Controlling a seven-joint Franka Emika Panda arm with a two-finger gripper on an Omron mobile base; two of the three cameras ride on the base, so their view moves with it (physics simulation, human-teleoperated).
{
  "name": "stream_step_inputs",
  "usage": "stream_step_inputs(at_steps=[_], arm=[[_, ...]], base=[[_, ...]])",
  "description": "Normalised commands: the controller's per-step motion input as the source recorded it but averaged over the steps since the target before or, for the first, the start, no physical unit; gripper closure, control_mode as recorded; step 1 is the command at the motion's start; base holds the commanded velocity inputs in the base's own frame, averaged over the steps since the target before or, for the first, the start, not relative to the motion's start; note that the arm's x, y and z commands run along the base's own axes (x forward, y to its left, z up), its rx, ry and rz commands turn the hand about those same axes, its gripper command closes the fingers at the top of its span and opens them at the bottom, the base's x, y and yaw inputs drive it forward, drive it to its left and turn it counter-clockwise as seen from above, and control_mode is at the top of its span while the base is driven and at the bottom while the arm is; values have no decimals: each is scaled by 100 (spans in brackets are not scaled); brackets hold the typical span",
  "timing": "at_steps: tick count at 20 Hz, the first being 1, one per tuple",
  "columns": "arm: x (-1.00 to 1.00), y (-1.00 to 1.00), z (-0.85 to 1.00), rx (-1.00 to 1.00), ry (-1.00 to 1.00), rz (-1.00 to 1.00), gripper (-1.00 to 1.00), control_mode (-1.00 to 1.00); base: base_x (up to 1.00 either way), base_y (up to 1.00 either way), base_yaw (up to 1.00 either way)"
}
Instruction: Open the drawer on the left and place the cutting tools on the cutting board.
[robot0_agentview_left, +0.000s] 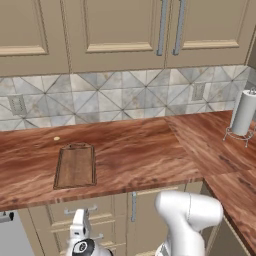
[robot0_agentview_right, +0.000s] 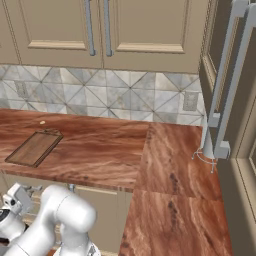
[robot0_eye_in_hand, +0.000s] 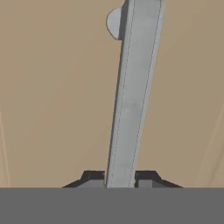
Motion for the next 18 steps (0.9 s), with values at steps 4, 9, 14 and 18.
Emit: stream_step_inputs(at_steps=[4,9,14,18], arm=[[-97,5,-23,1,1,0,100,-100],[-100,9,-31,0,0,0,100,-100],[-100,5,-29,0,0,0,100,-100],[-99,9,-30,0,5,0,100,-100]], base=[[0,0,0],[0,0,0],[0,0,0],[0,0,0]])
